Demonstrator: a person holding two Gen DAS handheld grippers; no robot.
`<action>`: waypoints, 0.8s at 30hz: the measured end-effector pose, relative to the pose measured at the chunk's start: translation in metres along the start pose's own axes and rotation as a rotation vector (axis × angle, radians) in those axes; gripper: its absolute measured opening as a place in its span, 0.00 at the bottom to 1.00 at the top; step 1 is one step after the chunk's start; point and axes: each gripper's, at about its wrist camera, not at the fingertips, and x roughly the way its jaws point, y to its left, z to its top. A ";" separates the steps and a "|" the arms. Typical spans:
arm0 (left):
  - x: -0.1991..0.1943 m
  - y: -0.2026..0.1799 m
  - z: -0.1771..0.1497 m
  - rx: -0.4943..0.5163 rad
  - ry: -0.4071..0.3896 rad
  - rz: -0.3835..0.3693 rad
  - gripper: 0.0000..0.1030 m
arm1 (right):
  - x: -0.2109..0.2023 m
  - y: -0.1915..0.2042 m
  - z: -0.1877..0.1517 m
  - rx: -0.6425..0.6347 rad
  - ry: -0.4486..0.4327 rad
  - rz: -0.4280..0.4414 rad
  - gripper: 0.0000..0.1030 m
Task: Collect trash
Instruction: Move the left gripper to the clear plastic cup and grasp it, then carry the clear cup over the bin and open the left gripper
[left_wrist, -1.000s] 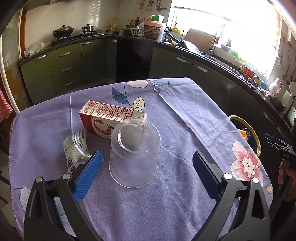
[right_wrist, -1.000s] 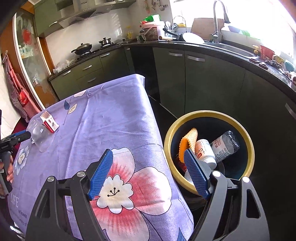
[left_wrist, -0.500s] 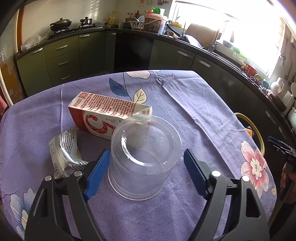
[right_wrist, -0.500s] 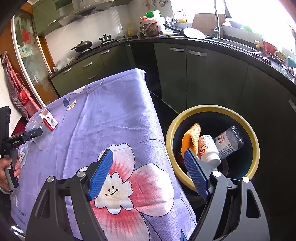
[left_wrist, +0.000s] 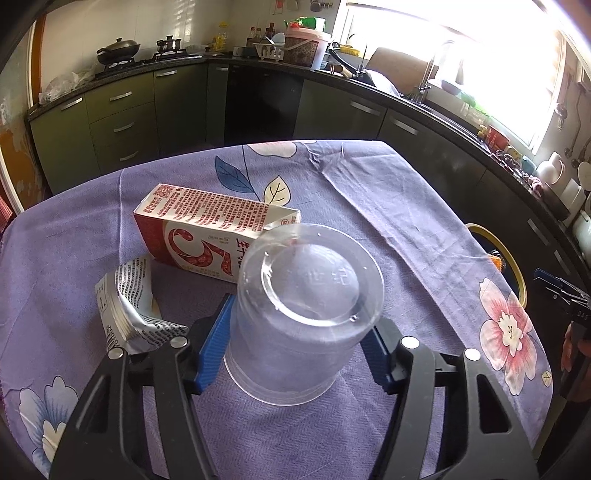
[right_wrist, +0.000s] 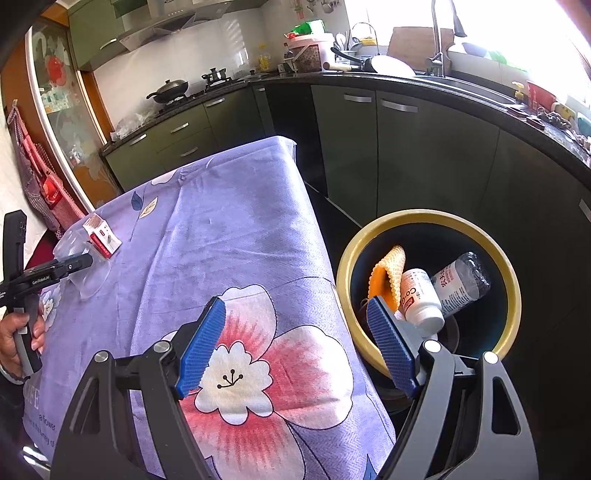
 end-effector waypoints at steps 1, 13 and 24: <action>-0.004 -0.002 0.000 0.006 -0.007 0.001 0.59 | -0.001 0.000 0.000 0.000 -0.001 0.002 0.76; -0.046 -0.045 0.000 0.088 -0.058 -0.061 0.59 | -0.010 0.000 -0.001 -0.006 -0.012 0.010 0.76; -0.032 -0.161 0.023 0.221 -0.020 -0.287 0.59 | -0.060 -0.066 -0.010 0.037 -0.058 -0.116 0.76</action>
